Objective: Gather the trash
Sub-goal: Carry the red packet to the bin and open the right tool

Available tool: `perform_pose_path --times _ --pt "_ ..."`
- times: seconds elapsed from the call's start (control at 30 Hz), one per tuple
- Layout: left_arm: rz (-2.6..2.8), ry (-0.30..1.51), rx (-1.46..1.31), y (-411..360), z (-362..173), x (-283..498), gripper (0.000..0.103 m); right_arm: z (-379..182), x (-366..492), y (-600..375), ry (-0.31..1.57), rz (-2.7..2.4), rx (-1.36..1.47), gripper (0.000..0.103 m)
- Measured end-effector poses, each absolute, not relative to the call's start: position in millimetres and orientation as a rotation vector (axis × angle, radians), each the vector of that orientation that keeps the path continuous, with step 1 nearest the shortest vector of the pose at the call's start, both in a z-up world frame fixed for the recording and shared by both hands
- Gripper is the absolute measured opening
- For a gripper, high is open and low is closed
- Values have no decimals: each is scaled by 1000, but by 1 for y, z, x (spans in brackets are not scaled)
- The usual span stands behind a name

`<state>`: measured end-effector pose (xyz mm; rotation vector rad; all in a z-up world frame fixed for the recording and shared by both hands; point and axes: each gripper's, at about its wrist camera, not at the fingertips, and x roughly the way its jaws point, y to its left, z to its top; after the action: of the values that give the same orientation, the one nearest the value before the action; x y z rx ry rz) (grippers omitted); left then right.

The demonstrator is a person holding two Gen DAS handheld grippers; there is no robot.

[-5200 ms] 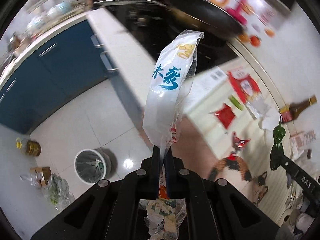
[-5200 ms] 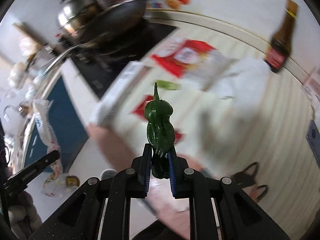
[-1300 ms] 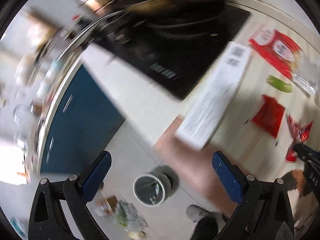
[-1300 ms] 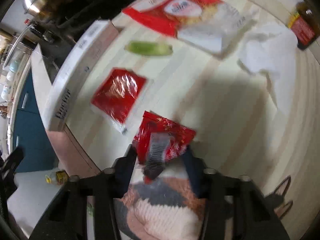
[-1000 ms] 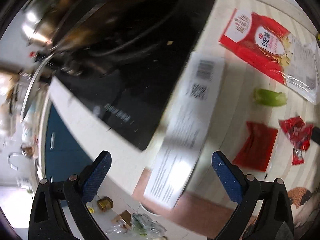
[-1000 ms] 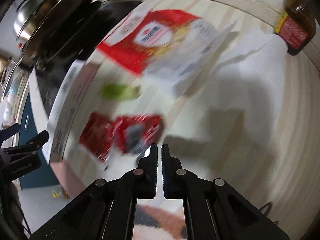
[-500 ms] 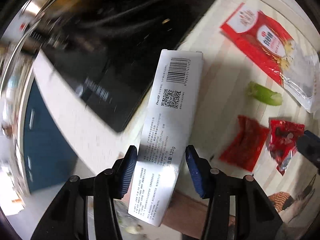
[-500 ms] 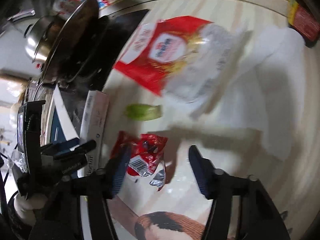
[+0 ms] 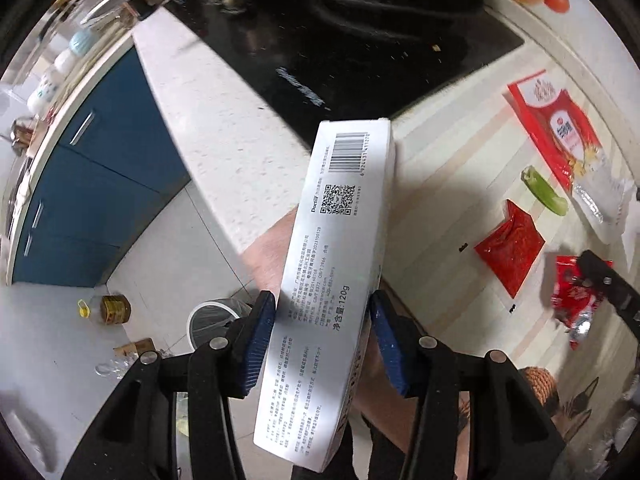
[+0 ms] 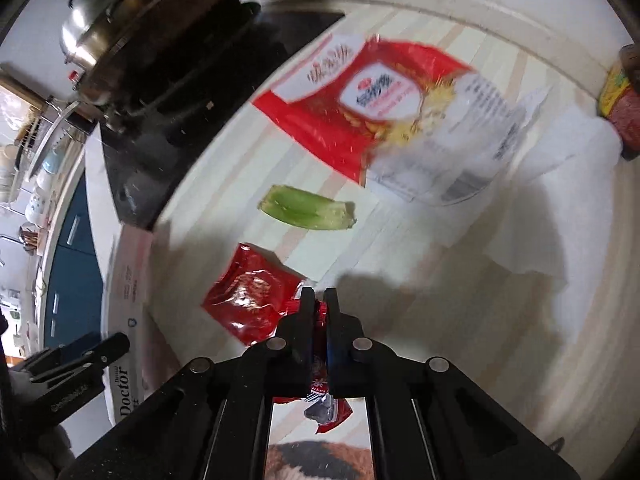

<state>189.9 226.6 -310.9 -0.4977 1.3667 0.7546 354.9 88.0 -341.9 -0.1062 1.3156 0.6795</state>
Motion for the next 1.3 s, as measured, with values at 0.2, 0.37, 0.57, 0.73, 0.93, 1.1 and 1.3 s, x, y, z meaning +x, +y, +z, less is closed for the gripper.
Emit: perform_pose_path --times 0.2,0.37,0.57,0.73,0.93,1.1,1.3 --pt "787 1263 -551 238 -276 137 45 -290 324 80 1250 723 -107 4" --pt "821 1182 -630 269 -255 78 0 -256 273 85 1218 804 -122 4" --pt "867 1106 -795 306 -276 -12 0 -259 187 130 1209 908 -219 4" --pt "1006 1157 -890 320 -337 -118 1 -299 126 155 1285 966 -286 4" --pt "1194 1237 -1066 324 -451 -232 26 -403 38 202 1447 1048 -430 4" --pt "1342 1288 -1089 335 -570 -301 103 -541 -45 264 1551 1115 -549 4" --pt "1434 1342 -1129 356 -710 -359 103 -724 -123 329 1614 1128 -644 4"
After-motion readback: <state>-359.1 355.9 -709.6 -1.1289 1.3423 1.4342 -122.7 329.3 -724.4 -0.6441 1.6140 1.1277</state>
